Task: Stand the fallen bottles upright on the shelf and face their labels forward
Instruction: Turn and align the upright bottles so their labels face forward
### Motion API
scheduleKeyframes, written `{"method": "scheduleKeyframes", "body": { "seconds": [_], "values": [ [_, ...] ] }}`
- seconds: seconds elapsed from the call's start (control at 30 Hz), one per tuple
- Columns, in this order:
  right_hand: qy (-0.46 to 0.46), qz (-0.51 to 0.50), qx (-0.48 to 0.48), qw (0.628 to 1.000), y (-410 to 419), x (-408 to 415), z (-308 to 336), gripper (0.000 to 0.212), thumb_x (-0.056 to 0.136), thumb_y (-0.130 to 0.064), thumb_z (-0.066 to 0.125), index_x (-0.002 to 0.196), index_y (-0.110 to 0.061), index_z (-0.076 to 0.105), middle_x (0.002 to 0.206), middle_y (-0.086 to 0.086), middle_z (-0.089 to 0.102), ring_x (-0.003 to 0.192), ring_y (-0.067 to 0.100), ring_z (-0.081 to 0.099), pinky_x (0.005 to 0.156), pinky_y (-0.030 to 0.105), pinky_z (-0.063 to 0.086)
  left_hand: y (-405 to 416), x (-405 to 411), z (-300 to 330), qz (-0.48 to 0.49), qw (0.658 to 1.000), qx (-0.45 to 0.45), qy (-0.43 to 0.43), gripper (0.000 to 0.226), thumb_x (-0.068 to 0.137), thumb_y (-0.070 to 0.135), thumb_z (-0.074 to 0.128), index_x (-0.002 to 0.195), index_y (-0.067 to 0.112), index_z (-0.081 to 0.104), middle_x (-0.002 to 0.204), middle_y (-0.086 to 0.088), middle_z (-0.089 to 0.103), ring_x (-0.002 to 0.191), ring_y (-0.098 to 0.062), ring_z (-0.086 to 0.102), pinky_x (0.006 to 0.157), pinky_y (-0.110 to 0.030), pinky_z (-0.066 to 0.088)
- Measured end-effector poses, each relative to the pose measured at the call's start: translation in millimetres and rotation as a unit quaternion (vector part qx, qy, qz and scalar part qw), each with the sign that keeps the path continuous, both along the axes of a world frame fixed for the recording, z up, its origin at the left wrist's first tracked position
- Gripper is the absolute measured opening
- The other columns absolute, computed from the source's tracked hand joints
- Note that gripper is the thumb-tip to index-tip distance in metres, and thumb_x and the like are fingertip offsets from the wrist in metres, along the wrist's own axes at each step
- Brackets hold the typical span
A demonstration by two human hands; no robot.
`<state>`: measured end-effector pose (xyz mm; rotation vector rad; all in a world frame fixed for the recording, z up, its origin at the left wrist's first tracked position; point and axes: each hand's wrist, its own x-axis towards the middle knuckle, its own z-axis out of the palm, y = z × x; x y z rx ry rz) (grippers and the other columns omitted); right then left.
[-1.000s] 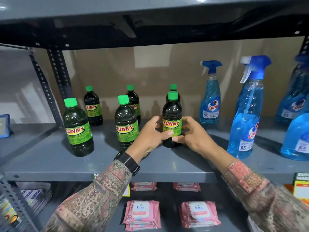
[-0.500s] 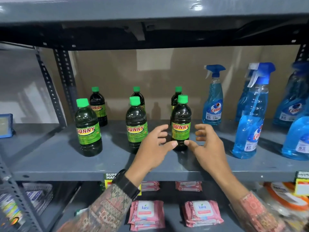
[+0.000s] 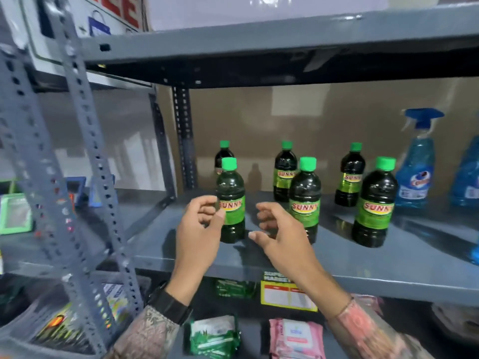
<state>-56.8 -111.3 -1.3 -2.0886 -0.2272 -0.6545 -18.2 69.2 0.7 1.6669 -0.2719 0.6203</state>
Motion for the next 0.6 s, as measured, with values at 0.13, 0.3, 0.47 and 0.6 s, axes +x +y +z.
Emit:
{"method": "scheduleKeyframes", "body": {
  "seconds": [0.13,0.3,0.47,0.6],
  "values": [
    [0.065,0.014,0.027,0.997,22,22,7,0.077,0.091,-0.015,0.081,0.157,-0.024,0.043,0.147,-0.007,0.056,0.132,0.012,0.056,0.110,0.033,0.047,22,27,-2,-0.126,0.987,0.043,0.094,0.061,0.095,0.024,0.073,0.148,0.039,0.045,0.143,0.008,0.056,0.124,-0.007,0.059,0.103,-0.037,0.052],
    [0.069,0.009,0.072,0.995,40,36,0,0.063,0.088,-0.008,0.082,0.141,-0.028,0.055,0.130,-0.014,0.068,0.119,-0.002,0.062,0.094,0.013,0.051,32,45,-8,-0.247,0.961,0.029,0.121,0.061,0.100,0.009,0.065,0.138,0.050,0.041,0.114,0.041,0.063,0.103,0.024,0.062,0.081,-0.008,0.052],
    [0.045,-0.038,0.081,0.995,60,46,-5,0.057,0.086,-0.010,0.085,0.134,-0.026,0.058,0.125,-0.011,0.070,0.106,-0.004,0.064,0.091,0.031,0.055,43,45,-2,-0.262,0.957,0.046,0.114,0.057,0.102,0.004,0.059,0.122,0.057,0.048,0.101,0.049,0.068,0.103,0.021,0.064,0.080,-0.008,0.052],
    [0.043,-0.040,0.071,0.996,82,50,-5,0.058,0.087,-0.013,0.084,0.135,-0.027,0.056,0.127,-0.012,0.071,0.110,0.003,0.067,0.096,0.037,0.056,62,50,0,-0.261,0.959,0.032,0.110,0.056,0.103,0.006,0.059,0.116,0.060,0.053,0.104,0.045,0.070,0.103,0.017,0.066,0.077,-0.009,0.053]
  ]
}}
